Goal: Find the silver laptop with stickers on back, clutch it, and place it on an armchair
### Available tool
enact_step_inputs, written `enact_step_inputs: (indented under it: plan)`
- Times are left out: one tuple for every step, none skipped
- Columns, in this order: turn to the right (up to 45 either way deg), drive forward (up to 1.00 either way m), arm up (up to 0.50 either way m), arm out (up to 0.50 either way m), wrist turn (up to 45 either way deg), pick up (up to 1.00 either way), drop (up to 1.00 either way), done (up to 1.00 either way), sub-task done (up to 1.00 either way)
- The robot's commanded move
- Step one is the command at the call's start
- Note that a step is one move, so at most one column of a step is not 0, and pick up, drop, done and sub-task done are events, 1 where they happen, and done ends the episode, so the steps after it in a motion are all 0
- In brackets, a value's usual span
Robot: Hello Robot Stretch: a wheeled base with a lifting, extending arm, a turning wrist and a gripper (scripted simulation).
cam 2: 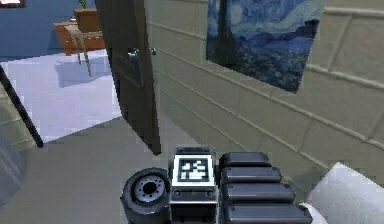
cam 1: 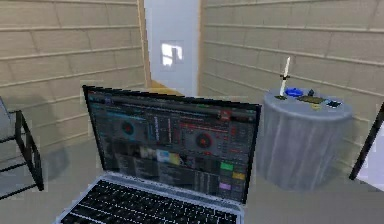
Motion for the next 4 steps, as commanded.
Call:
enact_step_inputs:
  plan:
    - [0.0,0.25,0.0,0.0,0.0,0.0,0.0,0.0,0.0]
    - [-39.0,0.0,0.0,0.0,0.0,0.0,0.0,0.0,0.0]
    - [0.0,0.55,0.0,0.0,0.0,0.0,0.0,0.0,0.0]
    - [-45.0,0.0,0.0,0.0,0.0,0.0,0.0,0.0,0.0]
